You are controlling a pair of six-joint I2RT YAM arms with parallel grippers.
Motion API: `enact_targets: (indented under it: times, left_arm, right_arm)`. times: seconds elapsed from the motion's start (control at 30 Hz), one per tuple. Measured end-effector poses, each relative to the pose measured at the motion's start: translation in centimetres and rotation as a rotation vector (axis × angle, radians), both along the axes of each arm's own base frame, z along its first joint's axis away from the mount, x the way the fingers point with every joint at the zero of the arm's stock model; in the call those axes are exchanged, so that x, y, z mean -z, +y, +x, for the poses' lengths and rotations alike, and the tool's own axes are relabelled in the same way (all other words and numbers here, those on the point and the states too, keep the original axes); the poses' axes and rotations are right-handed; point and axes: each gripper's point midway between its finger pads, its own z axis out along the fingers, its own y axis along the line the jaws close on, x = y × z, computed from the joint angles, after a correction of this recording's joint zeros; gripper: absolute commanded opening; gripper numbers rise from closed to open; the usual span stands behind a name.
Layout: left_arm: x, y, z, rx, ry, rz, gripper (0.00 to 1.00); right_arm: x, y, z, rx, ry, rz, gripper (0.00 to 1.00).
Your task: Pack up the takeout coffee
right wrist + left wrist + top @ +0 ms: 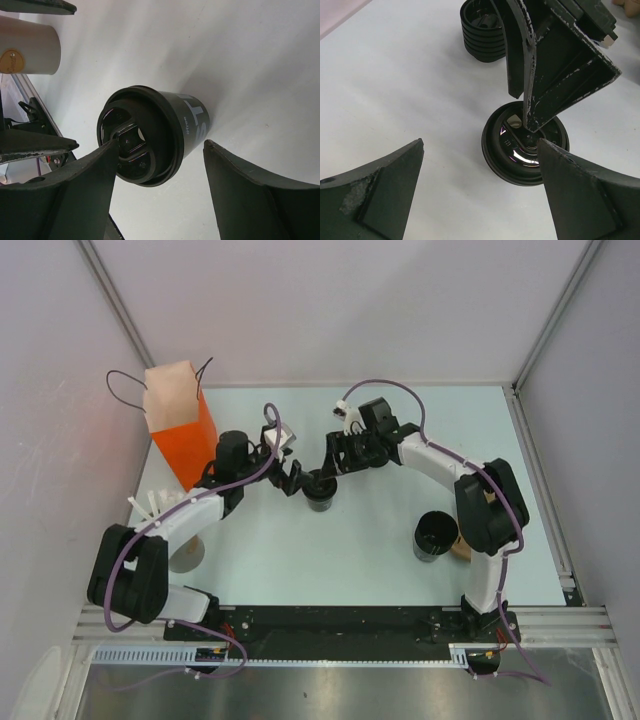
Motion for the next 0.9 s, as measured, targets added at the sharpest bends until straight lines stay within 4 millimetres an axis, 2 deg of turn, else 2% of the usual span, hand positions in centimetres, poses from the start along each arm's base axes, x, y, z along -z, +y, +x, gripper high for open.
enact_targets:
  times: [0.5, 0.7, 0.9]
  left_arm:
    - [1.5, 0.2, 0.9, -0.049, 0.013, 0.032, 1.00]
    - [2.2, 0.2, 1.1, -0.058, 0.025, 0.045, 1.00]
    - [3.1, 0.3, 1.0, -0.062, 0.046, 0.066, 0.97]
  right_arm:
    - [0.6, 0.3, 0.0, 0.001, 0.012, -0.002, 0.66]
    - [1.7, 0.7, -0.1, 0.000, 0.038, -0.007, 0.57]
    - [1.5, 1.0, -0.1, -0.002, 0.043, 0.012, 0.45]
